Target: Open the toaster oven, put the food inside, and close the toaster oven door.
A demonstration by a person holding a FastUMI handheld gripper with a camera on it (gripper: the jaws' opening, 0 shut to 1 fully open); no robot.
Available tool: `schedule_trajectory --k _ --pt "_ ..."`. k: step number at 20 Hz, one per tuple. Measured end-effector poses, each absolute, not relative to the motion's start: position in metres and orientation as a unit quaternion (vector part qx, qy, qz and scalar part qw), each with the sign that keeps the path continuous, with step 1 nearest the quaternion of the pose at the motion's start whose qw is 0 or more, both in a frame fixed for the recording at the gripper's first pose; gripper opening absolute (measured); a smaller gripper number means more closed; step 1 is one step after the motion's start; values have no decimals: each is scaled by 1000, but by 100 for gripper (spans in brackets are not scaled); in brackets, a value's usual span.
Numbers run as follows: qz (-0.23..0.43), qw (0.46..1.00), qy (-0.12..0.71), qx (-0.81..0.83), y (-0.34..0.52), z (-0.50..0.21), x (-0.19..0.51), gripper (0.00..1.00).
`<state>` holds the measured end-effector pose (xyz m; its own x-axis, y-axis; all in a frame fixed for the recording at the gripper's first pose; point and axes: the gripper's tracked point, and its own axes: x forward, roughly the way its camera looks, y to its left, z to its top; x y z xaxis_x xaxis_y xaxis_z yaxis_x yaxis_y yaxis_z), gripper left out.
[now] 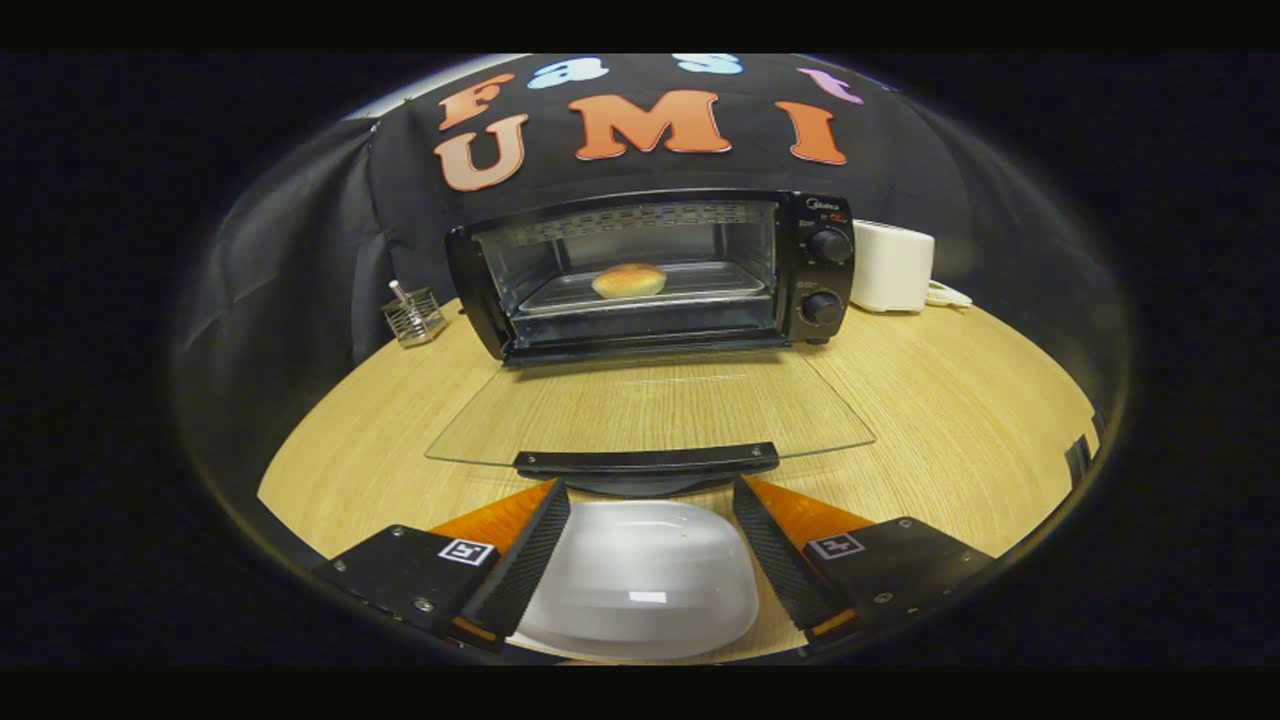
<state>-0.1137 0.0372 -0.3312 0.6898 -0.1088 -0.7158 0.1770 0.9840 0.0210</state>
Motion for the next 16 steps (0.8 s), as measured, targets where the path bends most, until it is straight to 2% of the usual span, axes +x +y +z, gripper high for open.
schedule_trajectory --k 5,16 --pt "-91 912 399 15 37 -335 -113 98" --pt "-97 924 369 12 37 -302 -98 98"
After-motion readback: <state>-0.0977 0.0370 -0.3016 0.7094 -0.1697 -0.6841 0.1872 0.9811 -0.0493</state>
